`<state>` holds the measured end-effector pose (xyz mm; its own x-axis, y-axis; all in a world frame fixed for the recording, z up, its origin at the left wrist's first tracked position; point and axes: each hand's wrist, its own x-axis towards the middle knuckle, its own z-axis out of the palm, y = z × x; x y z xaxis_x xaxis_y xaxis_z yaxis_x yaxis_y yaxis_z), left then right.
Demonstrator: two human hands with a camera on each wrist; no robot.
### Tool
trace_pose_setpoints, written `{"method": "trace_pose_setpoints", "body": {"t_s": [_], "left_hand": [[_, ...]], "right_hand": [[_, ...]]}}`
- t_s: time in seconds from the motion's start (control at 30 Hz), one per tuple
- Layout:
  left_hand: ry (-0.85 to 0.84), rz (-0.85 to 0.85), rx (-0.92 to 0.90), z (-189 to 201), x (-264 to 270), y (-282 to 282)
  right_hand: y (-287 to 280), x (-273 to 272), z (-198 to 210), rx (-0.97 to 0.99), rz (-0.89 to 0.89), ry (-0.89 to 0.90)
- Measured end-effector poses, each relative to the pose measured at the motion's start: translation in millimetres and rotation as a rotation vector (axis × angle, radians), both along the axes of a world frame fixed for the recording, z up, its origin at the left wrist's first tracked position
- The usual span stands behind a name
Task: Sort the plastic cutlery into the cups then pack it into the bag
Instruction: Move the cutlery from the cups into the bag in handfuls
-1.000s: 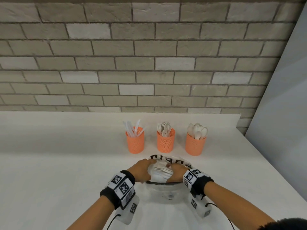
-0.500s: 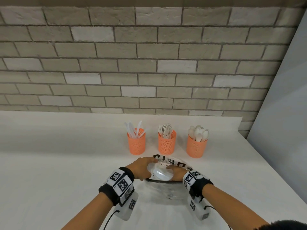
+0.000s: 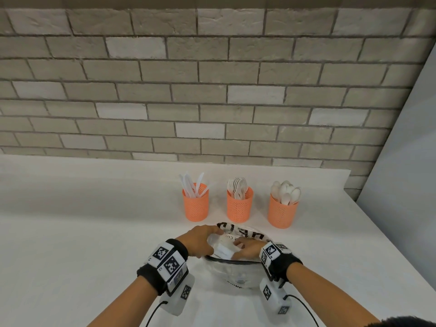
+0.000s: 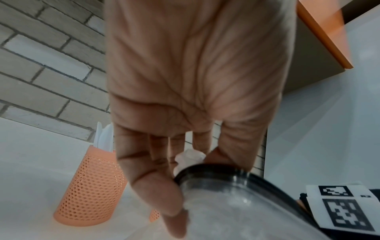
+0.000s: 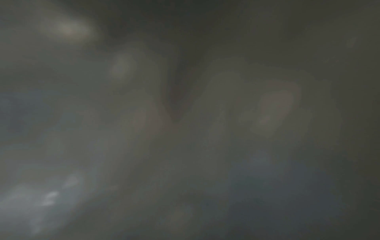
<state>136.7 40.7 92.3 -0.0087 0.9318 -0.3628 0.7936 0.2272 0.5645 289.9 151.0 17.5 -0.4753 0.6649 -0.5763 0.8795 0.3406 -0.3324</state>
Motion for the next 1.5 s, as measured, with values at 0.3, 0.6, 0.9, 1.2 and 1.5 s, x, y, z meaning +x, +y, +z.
{"method": "trace_pose_setpoints", "body": {"t_s": [0.3, 0.6, 0.9, 1.2, 1.5], "left_hand": [[0.013, 0.011, -0.035, -0.6, -0.8, 3.3], [0.005, 0.078, -0.018, -1.7, -2.9, 7.2], [0.058, 0.126, 0.008, -3.2, 3.5, 9.7], [0.033, 0.173, 0.035, -4.6, 4.8, 9.0], [0.02, 0.161, -0.007, -0.5, 6.2, 6.5]], "right_hand": [[3.3, -0.6, -4.9, 0.038, 0.011, 0.017], [-2.4, -2.5, -1.8, 0.012, -0.016, 0.134], [-8.6, -1.7, -2.8, 0.077, 0.042, 0.15], [-8.8, 1.0, 1.9, 0.11, 0.048, 0.184], [-12.2, 5.3, 8.7, 0.134, 0.054, 0.327]]}}
